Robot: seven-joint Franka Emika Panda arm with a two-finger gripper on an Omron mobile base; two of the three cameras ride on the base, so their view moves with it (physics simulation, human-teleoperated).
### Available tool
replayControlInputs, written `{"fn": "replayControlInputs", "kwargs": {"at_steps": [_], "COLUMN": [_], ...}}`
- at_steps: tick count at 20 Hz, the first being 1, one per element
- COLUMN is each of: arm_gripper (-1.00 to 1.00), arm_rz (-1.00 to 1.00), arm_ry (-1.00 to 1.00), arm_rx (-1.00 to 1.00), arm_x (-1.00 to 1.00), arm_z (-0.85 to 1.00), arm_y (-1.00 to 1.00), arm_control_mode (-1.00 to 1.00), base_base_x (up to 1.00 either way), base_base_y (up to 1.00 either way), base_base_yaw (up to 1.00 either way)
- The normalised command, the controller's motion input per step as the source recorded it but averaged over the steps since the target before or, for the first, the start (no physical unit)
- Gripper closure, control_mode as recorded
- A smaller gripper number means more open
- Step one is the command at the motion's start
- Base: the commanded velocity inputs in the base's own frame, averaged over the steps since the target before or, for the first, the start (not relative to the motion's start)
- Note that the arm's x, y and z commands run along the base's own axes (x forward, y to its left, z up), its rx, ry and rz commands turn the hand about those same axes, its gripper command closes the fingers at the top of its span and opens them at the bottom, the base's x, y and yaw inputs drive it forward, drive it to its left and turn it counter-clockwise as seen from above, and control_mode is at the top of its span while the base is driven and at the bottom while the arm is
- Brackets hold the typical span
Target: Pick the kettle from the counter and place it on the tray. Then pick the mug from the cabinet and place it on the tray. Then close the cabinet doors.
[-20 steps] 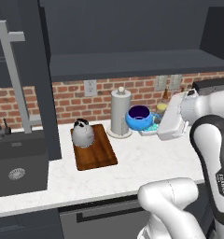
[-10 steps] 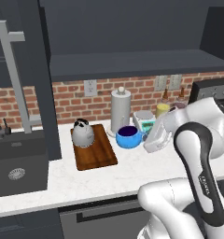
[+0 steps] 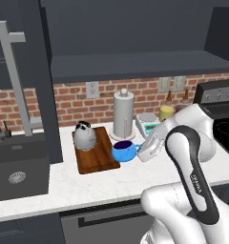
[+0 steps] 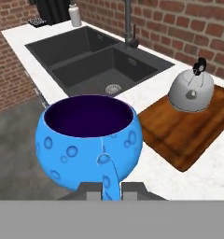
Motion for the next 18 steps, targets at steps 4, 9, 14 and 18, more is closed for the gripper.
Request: {"fn": "replayControlInputs", "kwargs": {"at_steps": [4,9,14,18], "arm_gripper": [1.00,1.00,1.00,1.00], "arm_rz": [0.00,0.00,0.00,0.00], "arm_ry": [0.01,0.00,0.00,0.03], "arm_rx": [0.00,0.00,0.00,0.00], "arm_x": [0.36,0.33,0.41,0.50], "arm_z": [-0.29,-0.30,-0.42,-0.26], "arm_y": [0.07,0.10,0.24,0.09], "arm_control_mode": [-1.00,-1.00,-1.00,-1.00], "base_base_x": [0.00,0.00,0.00,0.00], "base_base_y": [0.00,0.00,0.00,0.00], "base_base_yaw": [0.00,0.00,0.00,0.00]}}
